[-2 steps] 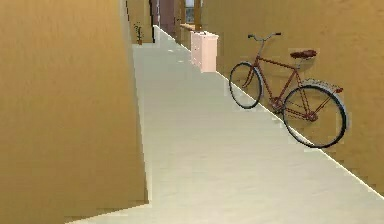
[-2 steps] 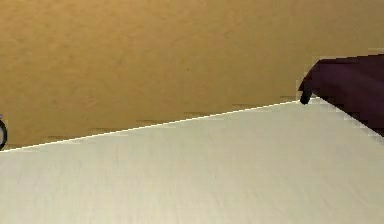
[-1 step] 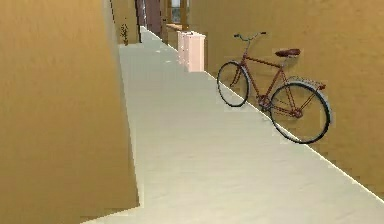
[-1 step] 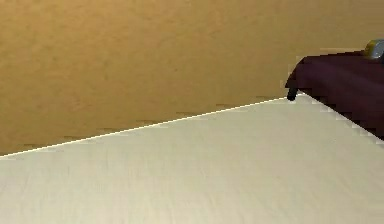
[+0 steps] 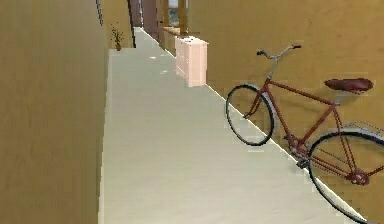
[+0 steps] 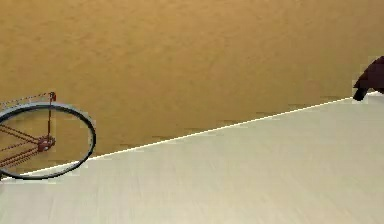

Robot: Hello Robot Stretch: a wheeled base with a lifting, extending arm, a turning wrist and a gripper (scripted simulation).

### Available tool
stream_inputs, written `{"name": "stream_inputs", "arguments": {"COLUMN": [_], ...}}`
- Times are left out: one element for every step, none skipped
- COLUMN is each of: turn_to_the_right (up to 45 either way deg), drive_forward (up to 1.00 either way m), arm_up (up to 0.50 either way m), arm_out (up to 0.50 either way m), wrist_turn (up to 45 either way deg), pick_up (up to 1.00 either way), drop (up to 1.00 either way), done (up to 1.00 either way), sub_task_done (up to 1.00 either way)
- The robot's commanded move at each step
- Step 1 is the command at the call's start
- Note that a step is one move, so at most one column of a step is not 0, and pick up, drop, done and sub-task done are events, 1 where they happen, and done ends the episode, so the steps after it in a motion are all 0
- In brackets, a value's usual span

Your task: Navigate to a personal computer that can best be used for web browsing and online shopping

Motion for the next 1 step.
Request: {"name": "stream_inputs", "arguments": {"turn_to_the_right": [-9.0], "drive_forward": [0.0], "arm_up": [0.0], "arm_out": [0.0], "wrist_turn": [0.0], "pick_up": [0.0], "drop": [0.0], "done": [0.0], "sub_task_done": [0.0]}}
